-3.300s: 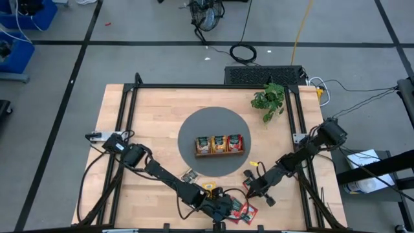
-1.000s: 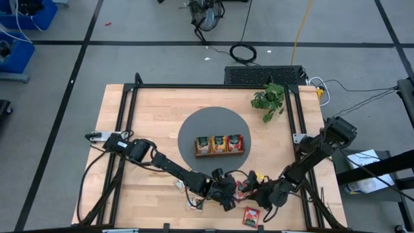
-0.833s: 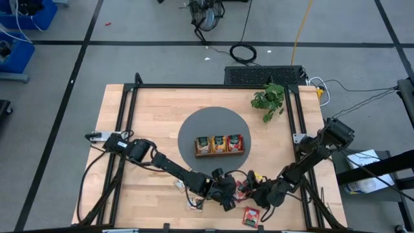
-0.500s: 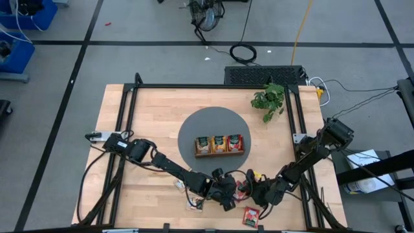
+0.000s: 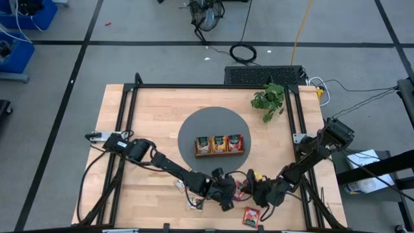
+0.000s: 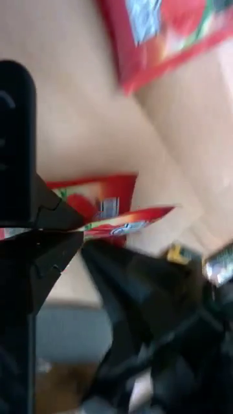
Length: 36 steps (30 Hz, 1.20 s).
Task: Pick & Place Tea
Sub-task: Put the red tea bag into the right slot of the wooden organizer
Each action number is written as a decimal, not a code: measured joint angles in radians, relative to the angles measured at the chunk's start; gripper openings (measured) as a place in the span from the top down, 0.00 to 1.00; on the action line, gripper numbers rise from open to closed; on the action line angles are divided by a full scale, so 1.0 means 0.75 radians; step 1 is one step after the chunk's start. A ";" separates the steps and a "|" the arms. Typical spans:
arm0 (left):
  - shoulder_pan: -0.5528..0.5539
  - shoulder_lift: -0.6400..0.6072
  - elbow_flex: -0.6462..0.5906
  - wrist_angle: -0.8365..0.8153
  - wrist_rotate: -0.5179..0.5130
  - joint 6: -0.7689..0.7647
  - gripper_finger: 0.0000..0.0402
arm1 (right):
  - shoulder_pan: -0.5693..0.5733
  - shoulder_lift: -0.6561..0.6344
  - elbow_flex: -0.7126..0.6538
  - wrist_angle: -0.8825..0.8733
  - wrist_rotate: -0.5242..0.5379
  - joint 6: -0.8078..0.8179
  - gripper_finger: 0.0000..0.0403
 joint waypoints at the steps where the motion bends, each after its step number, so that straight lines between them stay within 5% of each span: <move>1: -0.004 -0.012 -0.001 -0.007 0.003 0.020 0.92 | 0.010 0.000 0.000 0.007 0.049 -0.042 1.00; 12: -0.105 -0.212 0.000 -0.079 -0.027 0.202 0.92 | 0.165 -0.001 0.142 0.002 0.453 -0.653 1.00; 18: -0.143 -0.251 -0.001 -0.091 -0.028 0.197 0.92 | 0.305 -0.001 0.230 0.009 0.809 -1.082 1.00; 22: -0.131 -0.276 -0.001 -0.026 -0.030 0.306 0.89 | 0.379 -0.001 0.239 0.015 0.897 -1.219 1.00; 32: -0.050 -0.305 0.001 0.106 -0.018 0.294 0.53 | 0.442 -0.001 0.156 -0.036 0.938 -1.148 1.00; 36: 0.027 -0.301 0.001 0.102 0.128 0.265 0.38 | 0.436 -0.001 0.127 -0.047 0.931 -1.202 1.00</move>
